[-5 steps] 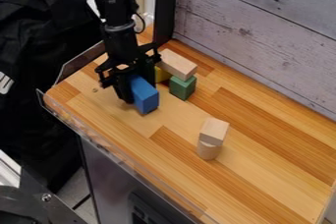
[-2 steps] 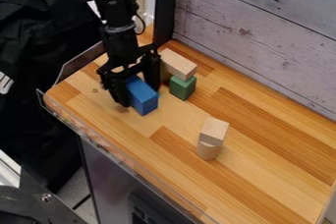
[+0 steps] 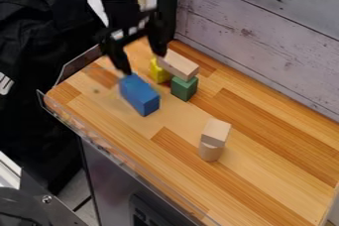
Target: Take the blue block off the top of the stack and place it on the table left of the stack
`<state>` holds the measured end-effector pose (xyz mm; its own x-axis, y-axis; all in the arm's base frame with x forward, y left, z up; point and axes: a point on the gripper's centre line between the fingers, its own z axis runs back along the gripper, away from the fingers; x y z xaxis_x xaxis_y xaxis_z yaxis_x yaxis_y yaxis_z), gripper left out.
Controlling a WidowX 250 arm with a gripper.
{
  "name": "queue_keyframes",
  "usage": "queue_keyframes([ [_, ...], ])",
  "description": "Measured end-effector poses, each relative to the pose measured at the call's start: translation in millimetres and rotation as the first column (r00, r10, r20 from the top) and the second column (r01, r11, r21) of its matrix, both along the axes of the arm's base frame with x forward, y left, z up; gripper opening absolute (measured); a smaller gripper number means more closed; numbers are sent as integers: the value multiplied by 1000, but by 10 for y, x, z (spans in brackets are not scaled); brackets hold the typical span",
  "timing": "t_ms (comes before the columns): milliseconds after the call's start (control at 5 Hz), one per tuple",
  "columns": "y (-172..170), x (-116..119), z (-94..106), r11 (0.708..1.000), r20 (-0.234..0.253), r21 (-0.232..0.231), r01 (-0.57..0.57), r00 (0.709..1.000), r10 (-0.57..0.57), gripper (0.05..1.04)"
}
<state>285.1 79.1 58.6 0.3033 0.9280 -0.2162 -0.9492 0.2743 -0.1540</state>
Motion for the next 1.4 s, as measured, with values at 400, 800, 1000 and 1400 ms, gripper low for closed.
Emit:
queue_keyframes([
  [400,-169,247,496,921,4,126,369,928,-372,999],
  [800,-540,262,320,645,31,141,751,648,-761,1000],
  [1000,-635,228,316,430,31,154,890,431,-902,999],
  [1400,-698,149,314,208,-123,152,966,227,-966,999],
])
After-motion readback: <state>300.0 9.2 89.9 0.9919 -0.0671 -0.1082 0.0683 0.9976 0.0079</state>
